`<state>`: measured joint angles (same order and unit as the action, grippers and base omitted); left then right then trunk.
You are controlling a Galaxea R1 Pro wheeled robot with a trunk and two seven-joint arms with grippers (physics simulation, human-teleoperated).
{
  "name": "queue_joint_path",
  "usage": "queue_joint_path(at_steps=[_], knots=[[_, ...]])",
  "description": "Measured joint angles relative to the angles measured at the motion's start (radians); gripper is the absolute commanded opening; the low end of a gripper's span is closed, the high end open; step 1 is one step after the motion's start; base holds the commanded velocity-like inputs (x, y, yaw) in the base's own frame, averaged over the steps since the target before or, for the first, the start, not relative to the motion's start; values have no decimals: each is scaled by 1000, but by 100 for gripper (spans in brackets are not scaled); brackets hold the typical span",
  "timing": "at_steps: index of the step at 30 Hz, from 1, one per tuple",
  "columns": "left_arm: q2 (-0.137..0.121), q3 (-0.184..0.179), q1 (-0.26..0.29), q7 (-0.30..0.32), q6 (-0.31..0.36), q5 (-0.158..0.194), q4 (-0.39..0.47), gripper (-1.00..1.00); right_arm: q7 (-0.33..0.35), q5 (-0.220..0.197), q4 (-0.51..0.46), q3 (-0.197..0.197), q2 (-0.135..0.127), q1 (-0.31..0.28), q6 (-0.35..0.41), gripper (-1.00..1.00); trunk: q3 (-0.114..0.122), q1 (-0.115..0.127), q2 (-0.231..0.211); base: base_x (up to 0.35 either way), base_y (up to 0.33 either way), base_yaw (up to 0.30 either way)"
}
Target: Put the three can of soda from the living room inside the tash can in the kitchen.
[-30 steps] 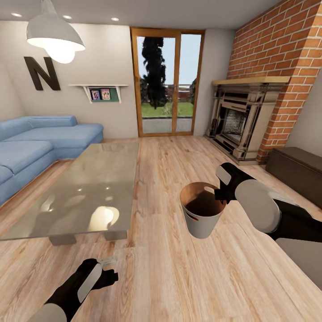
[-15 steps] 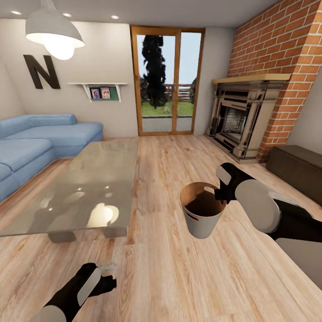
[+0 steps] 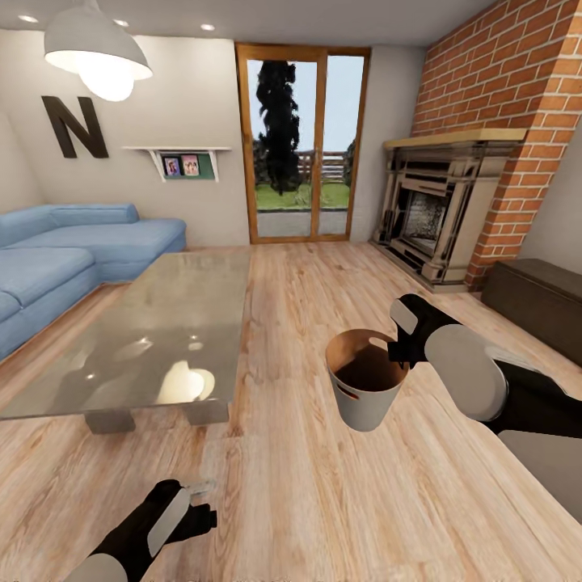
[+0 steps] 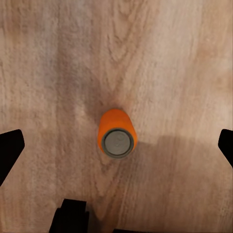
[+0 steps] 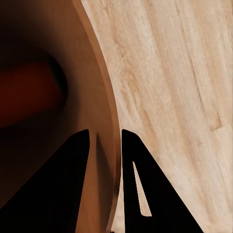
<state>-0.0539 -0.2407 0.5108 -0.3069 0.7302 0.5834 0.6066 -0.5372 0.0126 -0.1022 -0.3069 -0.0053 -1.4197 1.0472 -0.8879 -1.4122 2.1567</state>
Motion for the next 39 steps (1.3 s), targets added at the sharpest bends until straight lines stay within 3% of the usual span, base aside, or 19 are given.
queue_joint_path(at_steps=[39], knots=[[0, 0, 0, 2, -3, -1, -5, 100, -1, -1, 0, 1, -1, 1, 0, -100, -122, -150, 273, 0, 0, 0]])
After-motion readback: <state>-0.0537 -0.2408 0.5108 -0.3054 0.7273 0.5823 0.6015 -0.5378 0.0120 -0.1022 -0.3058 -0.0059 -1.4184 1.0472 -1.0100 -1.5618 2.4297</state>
